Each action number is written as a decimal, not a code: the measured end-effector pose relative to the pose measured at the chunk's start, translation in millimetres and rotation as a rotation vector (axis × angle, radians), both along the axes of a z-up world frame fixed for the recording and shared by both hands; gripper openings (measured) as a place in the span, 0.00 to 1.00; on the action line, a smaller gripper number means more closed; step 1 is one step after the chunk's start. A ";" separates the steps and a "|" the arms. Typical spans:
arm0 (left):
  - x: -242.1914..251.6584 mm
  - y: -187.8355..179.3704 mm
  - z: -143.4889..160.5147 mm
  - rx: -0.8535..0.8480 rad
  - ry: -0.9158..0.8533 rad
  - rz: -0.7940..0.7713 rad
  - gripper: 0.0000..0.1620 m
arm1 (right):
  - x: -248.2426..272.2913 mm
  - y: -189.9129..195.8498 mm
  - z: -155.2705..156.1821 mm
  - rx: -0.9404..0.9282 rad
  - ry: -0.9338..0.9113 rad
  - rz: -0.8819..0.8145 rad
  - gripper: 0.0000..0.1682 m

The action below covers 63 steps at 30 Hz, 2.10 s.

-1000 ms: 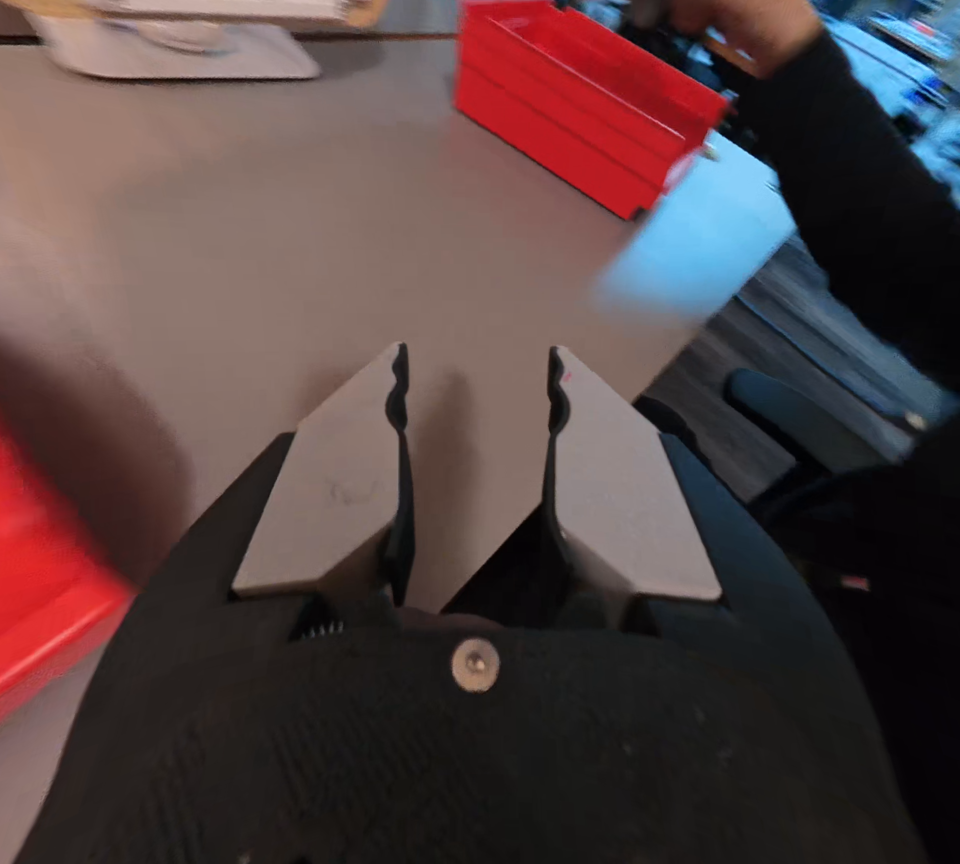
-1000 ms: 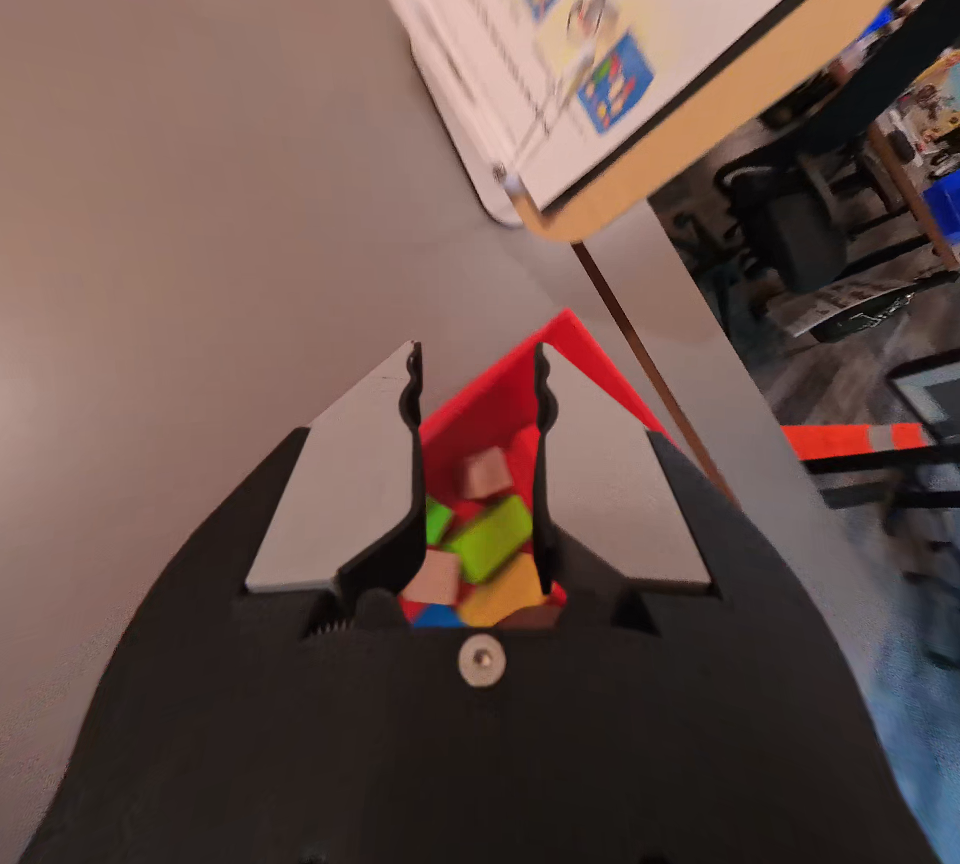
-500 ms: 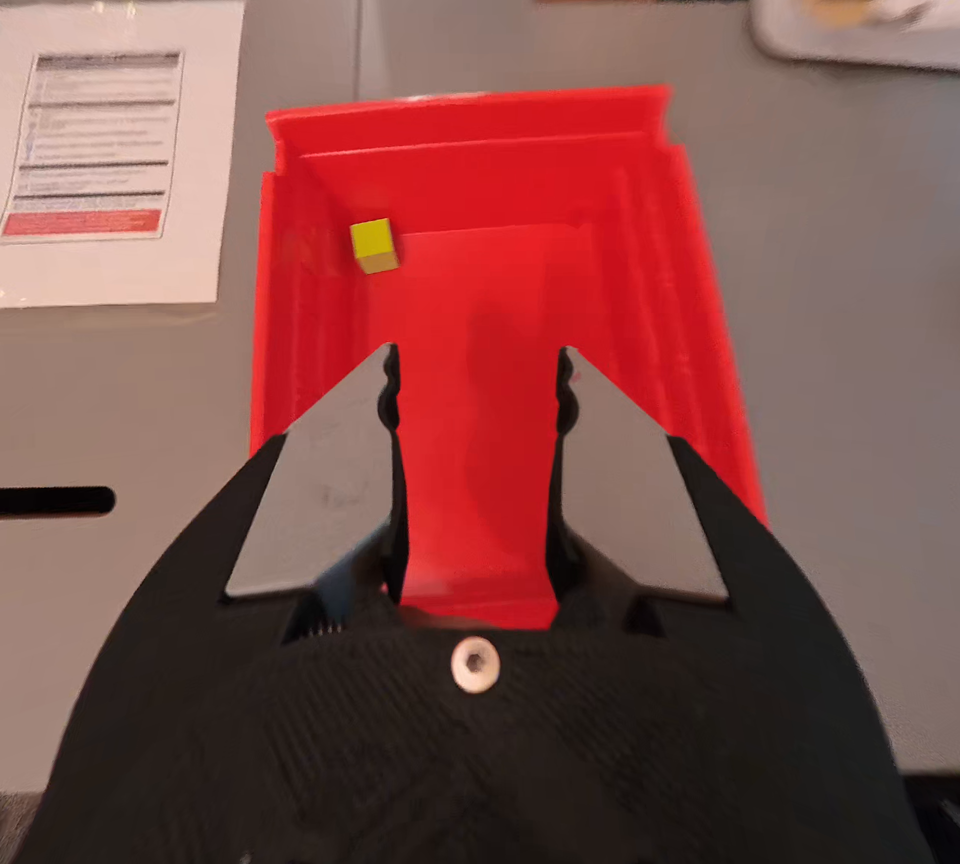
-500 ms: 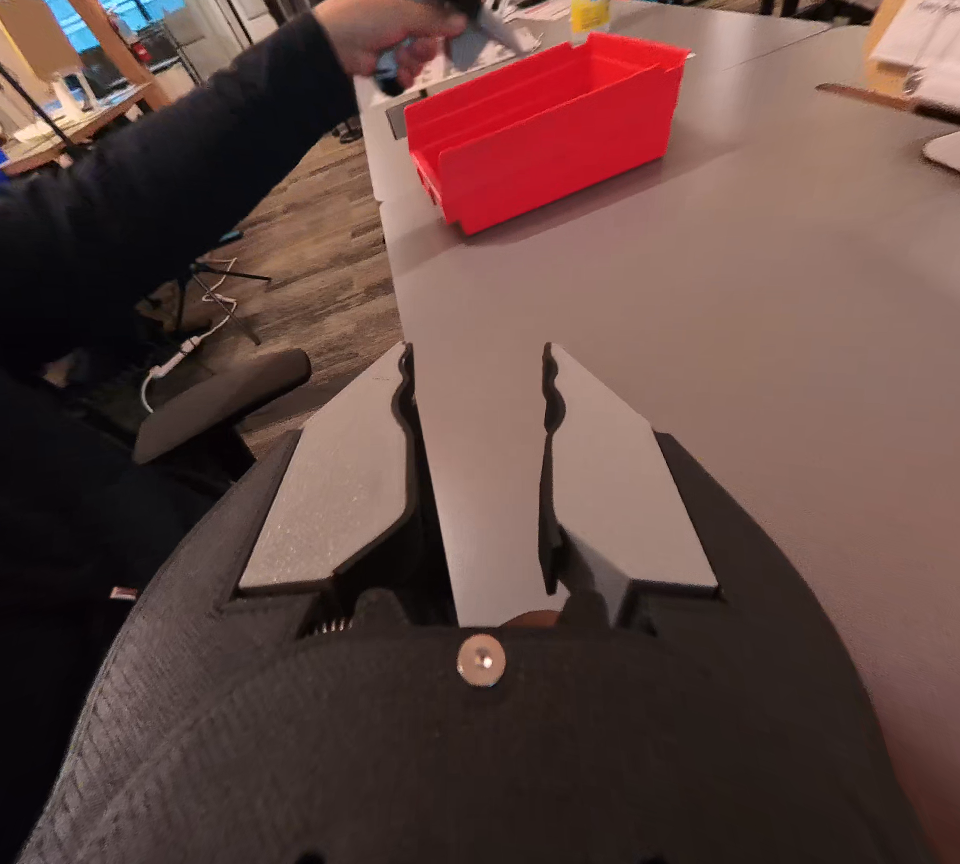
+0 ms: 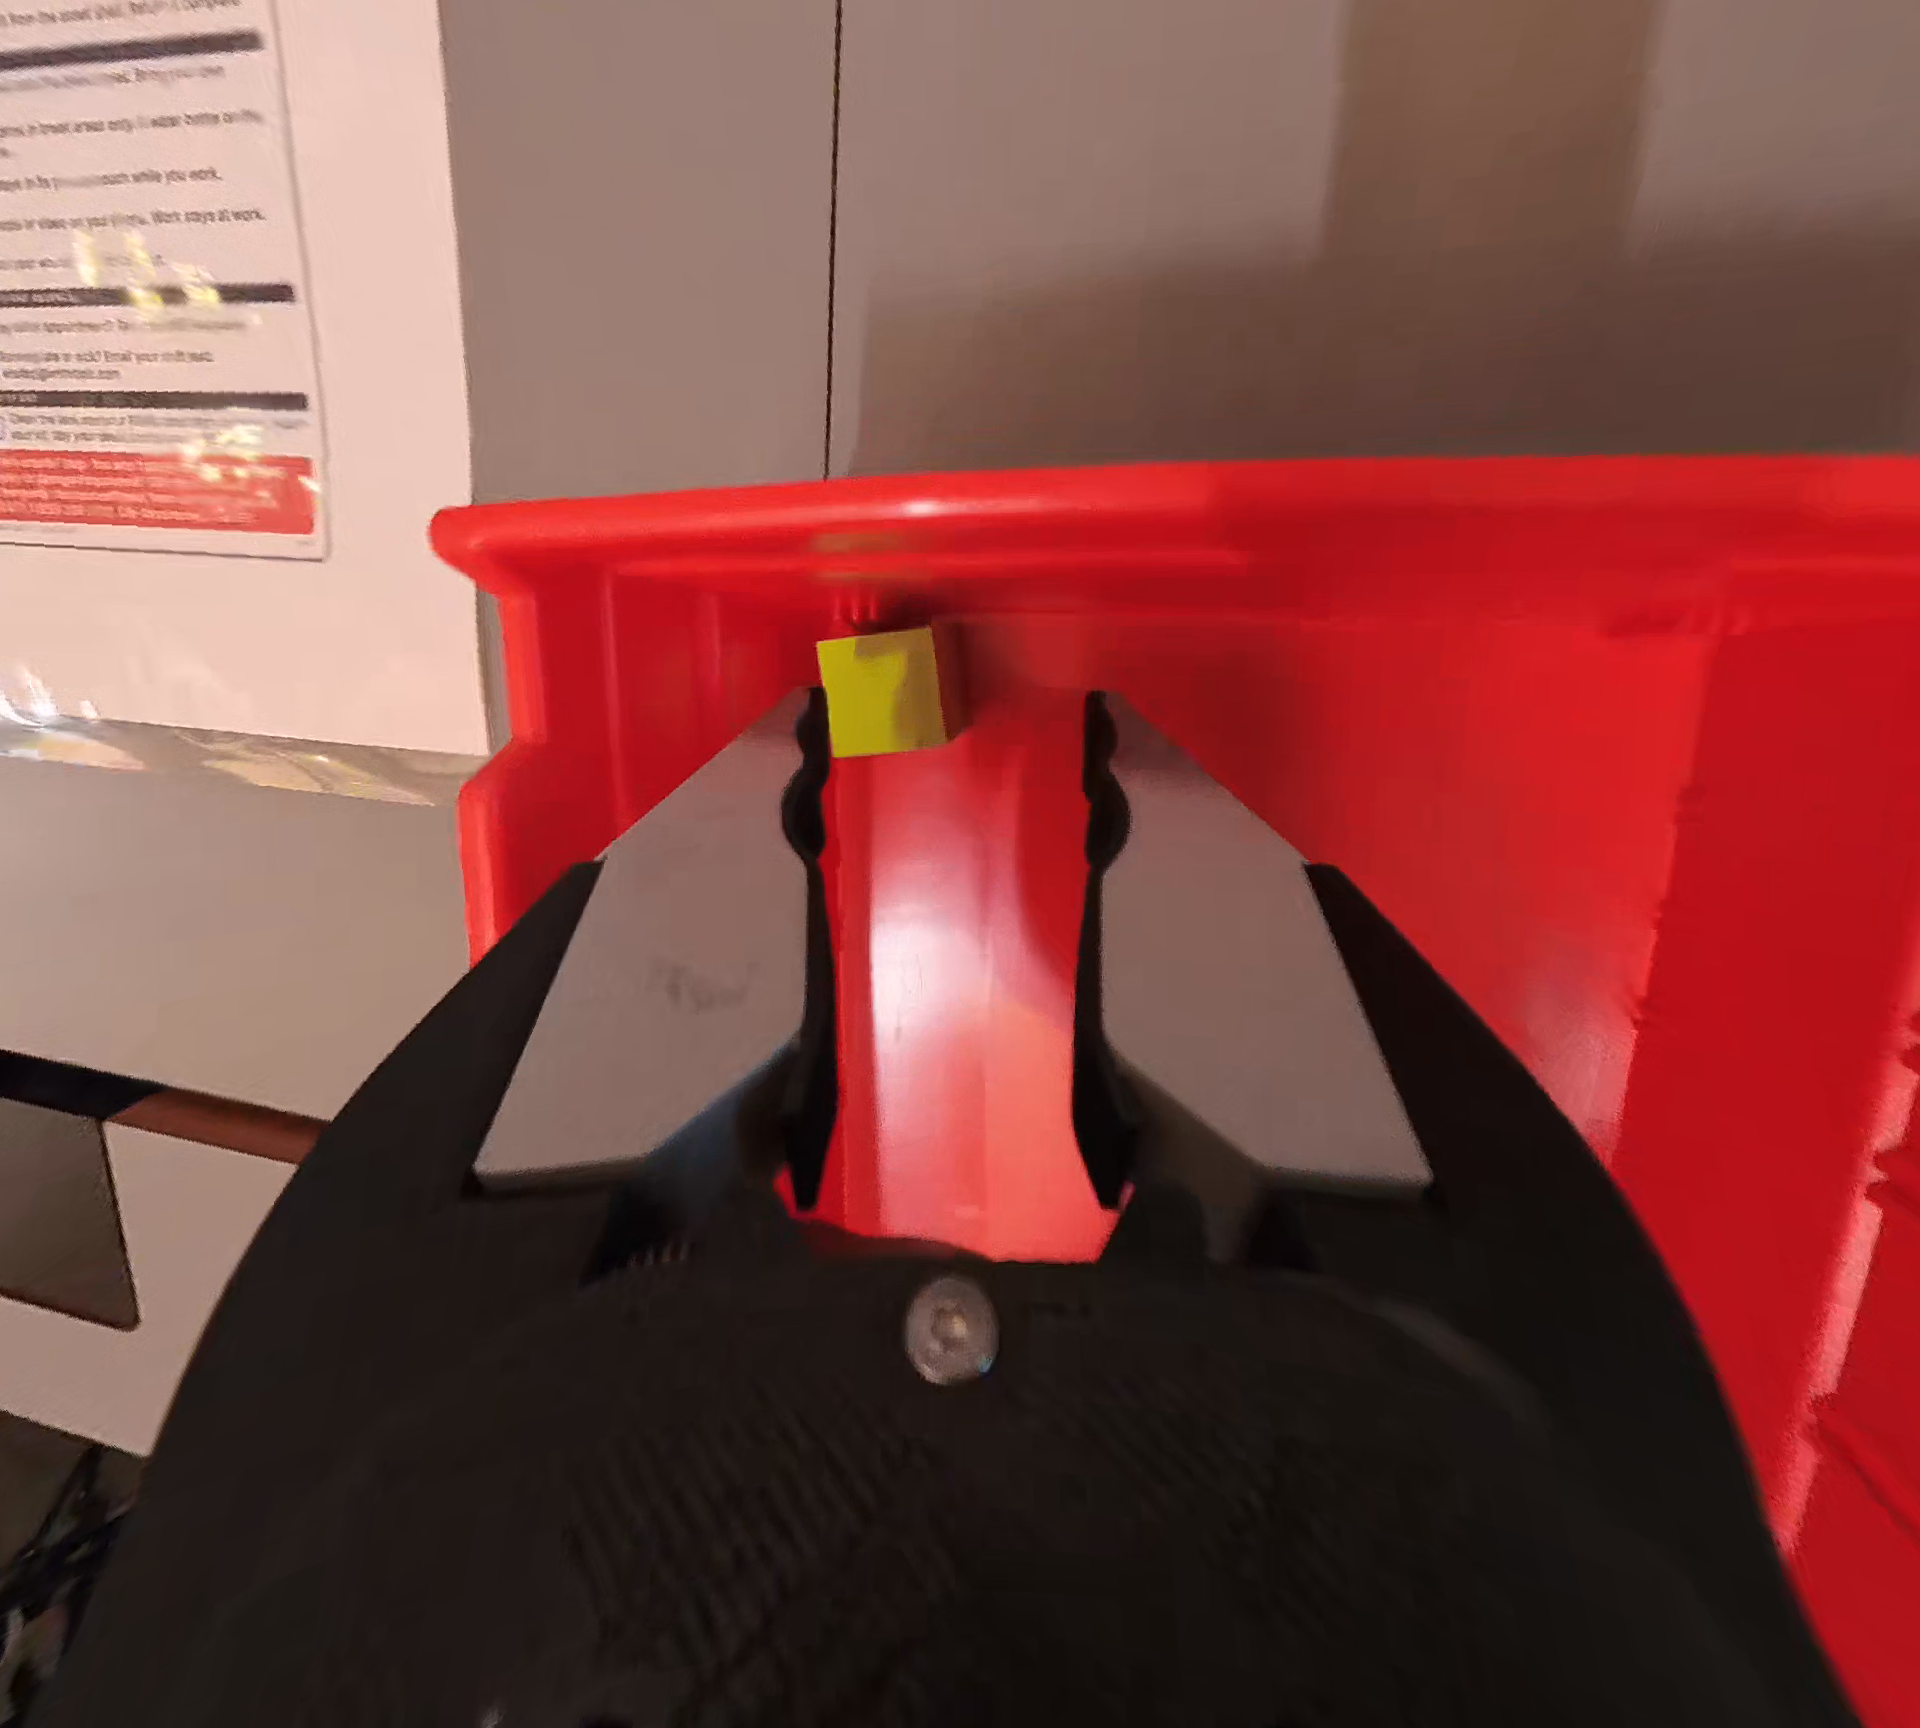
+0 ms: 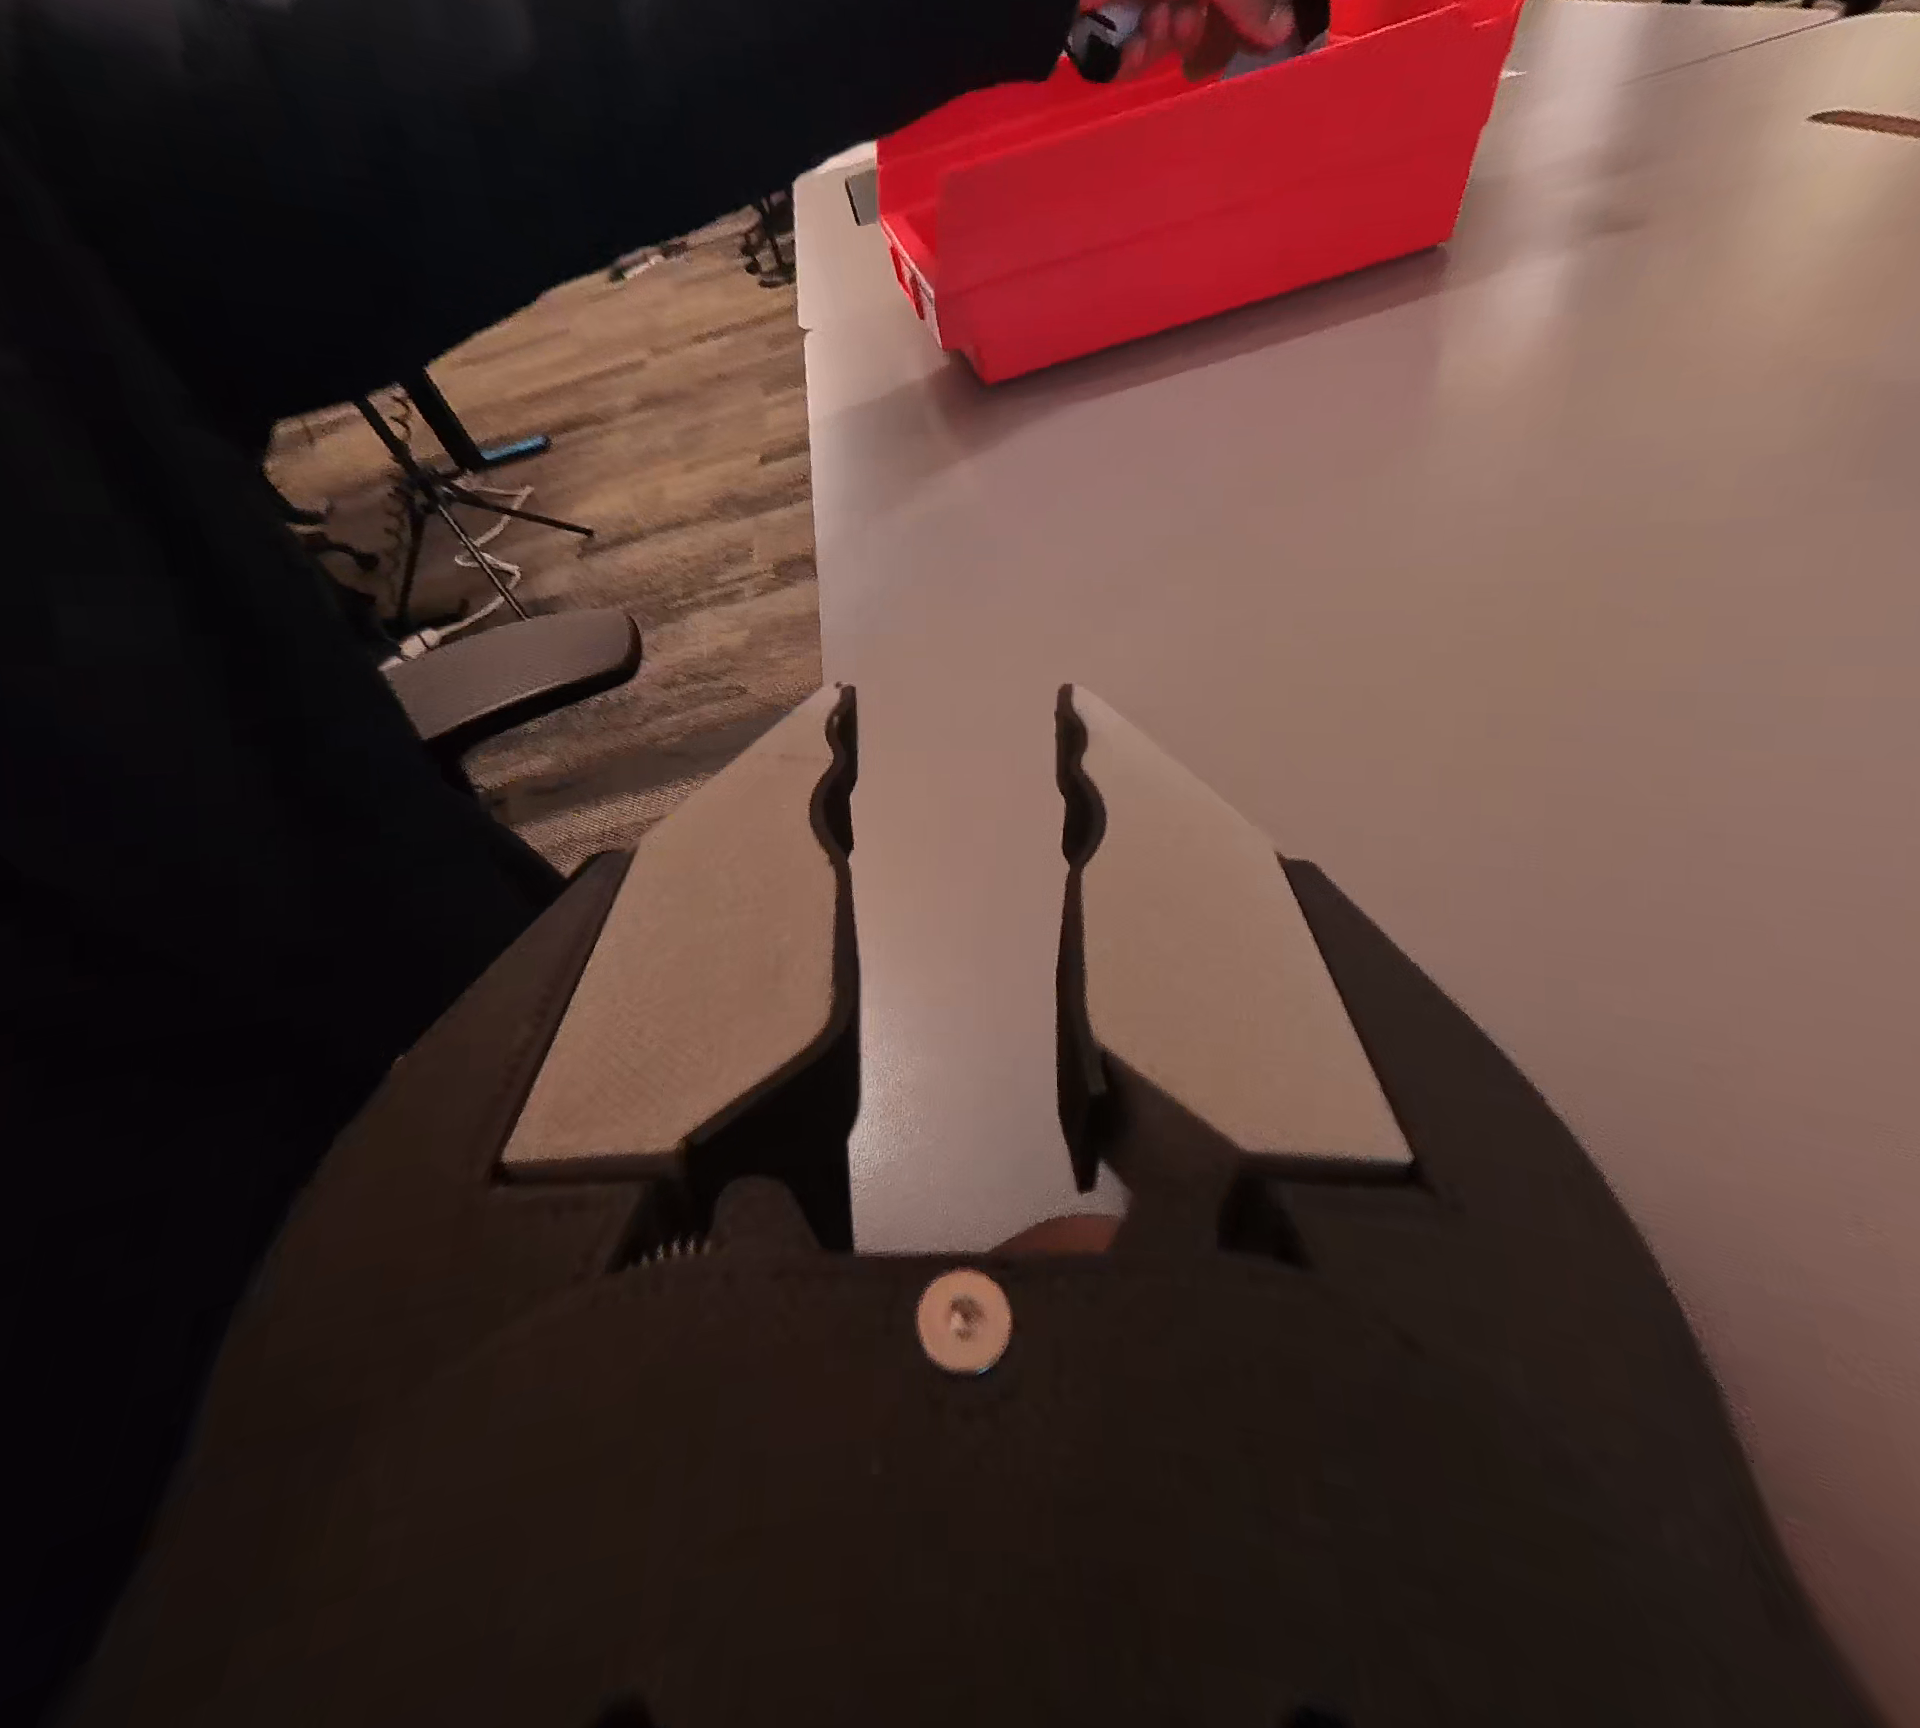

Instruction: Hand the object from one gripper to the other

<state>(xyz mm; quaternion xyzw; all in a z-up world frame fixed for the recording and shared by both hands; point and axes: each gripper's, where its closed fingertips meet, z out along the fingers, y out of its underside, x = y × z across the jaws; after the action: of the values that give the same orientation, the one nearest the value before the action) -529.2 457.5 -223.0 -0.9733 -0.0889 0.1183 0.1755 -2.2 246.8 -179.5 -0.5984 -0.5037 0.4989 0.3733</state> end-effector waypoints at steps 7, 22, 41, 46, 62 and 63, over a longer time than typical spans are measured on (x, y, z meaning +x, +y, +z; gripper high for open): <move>-9.2 -3.9 -22.6 -0.082 -0.065 0.044 0.29 | 12.5 7.8 2.2 -0.035 0.050 -0.002 0.21; -0.1 -10.9 -33.2 -0.050 -0.017 -0.061 0.17 | 9.7 -10.0 2.9 0.098 -0.008 0.009 0.20; 396.4 -225.9 185.5 1.125 0.194 -1.525 0.16 | -9.2 -35.4 109.8 -0.162 0.173 0.173 0.21; 459.4 -302.2 226.3 1.478 0.255 -1.567 0.16 | -29.1 -79.0 147.0 -0.349 0.222 0.365 0.24; 503.1 -325.4 179.8 1.396 0.337 -1.656 0.16 | -48.3 -132.3 137.2 -0.354 0.186 0.469 0.17; 501.3 -323.1 177.8 1.381 0.337 -1.650 0.16 | -50.2 -130.1 135.1 -0.345 0.183 0.453 0.16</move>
<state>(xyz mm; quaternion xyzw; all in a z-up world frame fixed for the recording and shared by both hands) -28.0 134.4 -45.2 -0.3959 0.5699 0.0203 0.7198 -52.4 116.7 -44.4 -0.4780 -0.4962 0.6996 0.1893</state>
